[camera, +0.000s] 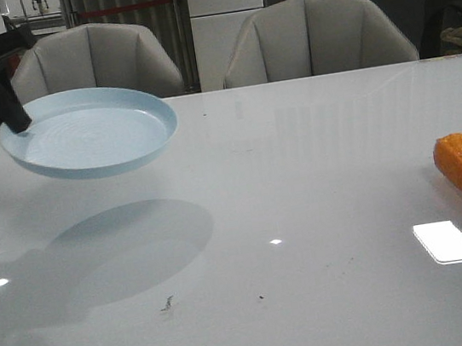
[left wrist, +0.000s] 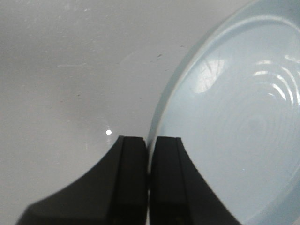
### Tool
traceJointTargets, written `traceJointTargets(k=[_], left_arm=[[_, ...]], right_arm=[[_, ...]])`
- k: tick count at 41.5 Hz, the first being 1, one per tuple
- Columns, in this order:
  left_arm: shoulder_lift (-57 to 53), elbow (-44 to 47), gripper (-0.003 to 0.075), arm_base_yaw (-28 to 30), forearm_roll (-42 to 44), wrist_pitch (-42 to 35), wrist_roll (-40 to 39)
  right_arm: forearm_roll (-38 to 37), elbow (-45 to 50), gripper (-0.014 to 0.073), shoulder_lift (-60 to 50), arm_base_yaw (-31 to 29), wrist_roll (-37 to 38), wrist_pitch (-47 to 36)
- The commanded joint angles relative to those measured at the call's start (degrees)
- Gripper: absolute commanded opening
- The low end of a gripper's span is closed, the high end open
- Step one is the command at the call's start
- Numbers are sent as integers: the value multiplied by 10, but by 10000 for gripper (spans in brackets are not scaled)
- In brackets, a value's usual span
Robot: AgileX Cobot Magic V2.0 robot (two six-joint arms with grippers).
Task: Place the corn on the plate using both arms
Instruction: 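Grip the plate rim with the left gripper and drag it toward the table center, then open the left gripper and lift it away from the plate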
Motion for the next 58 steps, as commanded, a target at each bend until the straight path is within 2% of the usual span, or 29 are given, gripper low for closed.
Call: traceJointTargets(k=[1, 10, 24, 50, 53, 58], left_arm=[[-38, -23, 96, -20, -49, 2, 2], [-34, -23, 96, -84, -52, -5, 11], [-20, -23, 96, -163, -9, -62, 11], [59, -23, 104, -193, -10, -54, 11], [61, -23, 142, -193, -6, -59, 11], [62, -23, 277, -193, -6, -70, 8]], right_arm=[[-4, -20, 486, -2, -2, -5, -39], [-4, -20, 486, -2, -2, -5, -39], [-4, -20, 486, -2, -2, -5, -37], [-4, -19, 486, -2, -2, -5, -36], [-4, -19, 486, -2, -2, -5, -36], [-4, -19, 486, -2, -2, -5, -36]])
